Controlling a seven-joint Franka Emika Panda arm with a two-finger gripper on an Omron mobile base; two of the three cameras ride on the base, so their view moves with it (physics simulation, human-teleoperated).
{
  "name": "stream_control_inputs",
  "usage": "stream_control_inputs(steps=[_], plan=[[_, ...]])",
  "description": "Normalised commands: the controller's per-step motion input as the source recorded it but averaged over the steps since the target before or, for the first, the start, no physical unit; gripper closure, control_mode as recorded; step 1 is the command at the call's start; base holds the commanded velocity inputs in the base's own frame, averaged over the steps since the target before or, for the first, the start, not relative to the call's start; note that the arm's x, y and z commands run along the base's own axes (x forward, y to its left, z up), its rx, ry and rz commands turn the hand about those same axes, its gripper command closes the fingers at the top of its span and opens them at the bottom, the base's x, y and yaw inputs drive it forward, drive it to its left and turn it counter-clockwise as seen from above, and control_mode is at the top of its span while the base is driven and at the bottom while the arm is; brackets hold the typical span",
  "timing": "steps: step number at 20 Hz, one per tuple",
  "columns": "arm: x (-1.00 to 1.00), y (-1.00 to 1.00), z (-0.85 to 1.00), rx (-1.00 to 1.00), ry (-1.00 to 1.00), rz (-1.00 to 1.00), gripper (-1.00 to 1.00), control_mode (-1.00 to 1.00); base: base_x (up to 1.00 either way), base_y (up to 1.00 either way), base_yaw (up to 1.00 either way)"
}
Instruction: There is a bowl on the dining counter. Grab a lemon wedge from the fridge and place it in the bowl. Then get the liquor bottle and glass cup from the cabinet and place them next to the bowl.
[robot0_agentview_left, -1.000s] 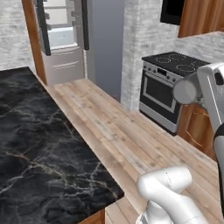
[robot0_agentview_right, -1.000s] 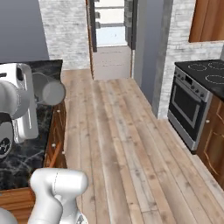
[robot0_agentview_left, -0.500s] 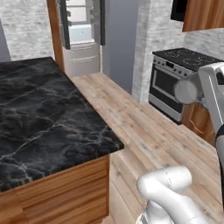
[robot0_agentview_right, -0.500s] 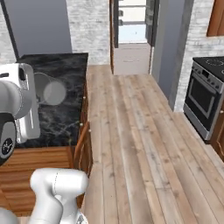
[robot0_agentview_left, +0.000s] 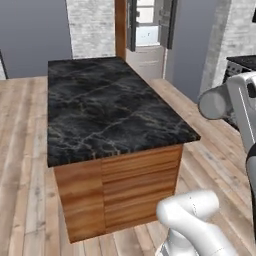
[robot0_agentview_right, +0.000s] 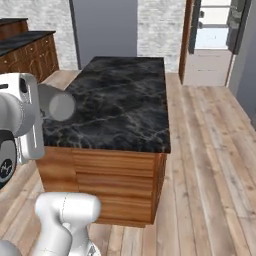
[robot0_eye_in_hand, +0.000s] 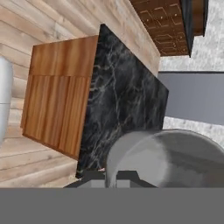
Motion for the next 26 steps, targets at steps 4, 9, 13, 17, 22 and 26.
stream_control_inputs(steps=[4,9,13,17,22,26], plan=[[0.0,0.0,0.0,0.0,0.0,0.0,1.0,1.0,-0.48,1.0,0.32],[0.0,0.0,0.0,0.0,0.0,0.0,1.0,1.0,-0.19,1.0,0.24],[0.0,0.0,0.0,0.0,0.0,0.0,1.0,1.0,-0.03,1.0,0.19],[0.0,0.0,0.0,0.0,0.0,0.0,1.0,1.0,0.0,1.0,0.16],[0.0,0.0,0.0,0.0,0.0,0.0,1.0,1.0,0.0,1.0,0.15],[0.0,0.0,0.0,0.0,0.0,0.0,1.0,1.0,0.0,1.0,0.15]])
